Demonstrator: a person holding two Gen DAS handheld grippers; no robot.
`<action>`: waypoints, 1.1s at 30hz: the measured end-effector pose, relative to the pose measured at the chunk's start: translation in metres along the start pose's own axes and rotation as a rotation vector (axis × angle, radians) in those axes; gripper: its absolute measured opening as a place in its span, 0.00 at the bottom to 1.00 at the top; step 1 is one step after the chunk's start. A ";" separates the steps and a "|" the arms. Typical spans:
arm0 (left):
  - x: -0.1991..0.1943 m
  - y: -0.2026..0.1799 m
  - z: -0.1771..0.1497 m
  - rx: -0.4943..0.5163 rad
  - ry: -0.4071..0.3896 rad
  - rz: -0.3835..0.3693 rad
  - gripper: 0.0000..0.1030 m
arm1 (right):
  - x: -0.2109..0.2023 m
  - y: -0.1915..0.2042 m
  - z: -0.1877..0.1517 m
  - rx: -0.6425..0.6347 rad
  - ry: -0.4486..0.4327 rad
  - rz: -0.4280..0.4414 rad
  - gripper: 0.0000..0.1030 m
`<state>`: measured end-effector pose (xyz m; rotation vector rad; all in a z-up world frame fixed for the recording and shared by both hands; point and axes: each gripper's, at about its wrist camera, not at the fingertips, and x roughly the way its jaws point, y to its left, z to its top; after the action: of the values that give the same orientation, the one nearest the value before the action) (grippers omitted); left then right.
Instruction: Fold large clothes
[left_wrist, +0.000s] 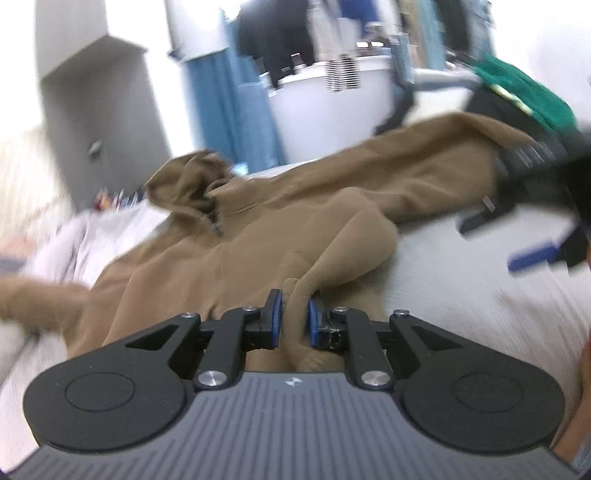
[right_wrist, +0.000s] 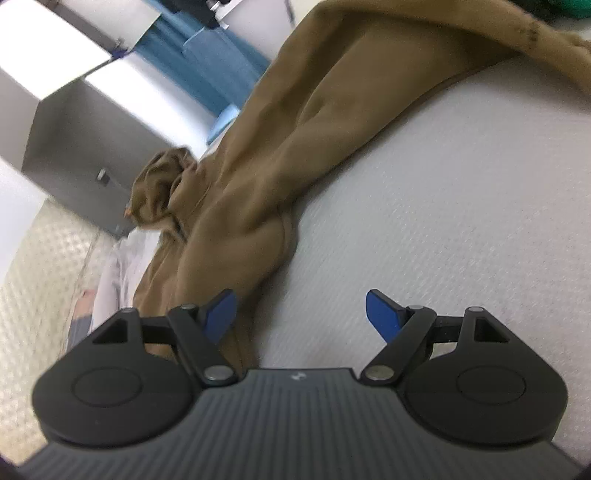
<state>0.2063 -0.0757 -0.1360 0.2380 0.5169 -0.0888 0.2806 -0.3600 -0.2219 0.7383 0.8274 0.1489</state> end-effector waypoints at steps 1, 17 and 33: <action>0.004 0.010 0.002 -0.033 0.010 0.012 0.17 | 0.004 0.003 -0.004 -0.008 0.019 0.011 0.78; 0.040 0.082 -0.005 -0.428 0.123 -0.071 0.18 | 0.085 0.036 -0.049 0.178 0.303 0.339 0.49; -0.006 0.039 -0.011 -0.536 0.051 -0.547 0.36 | -0.055 0.044 -0.017 -0.024 0.019 0.339 0.16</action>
<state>0.2018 -0.0353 -0.1343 -0.4316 0.6270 -0.4693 0.2379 -0.3400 -0.1666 0.8518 0.7120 0.4688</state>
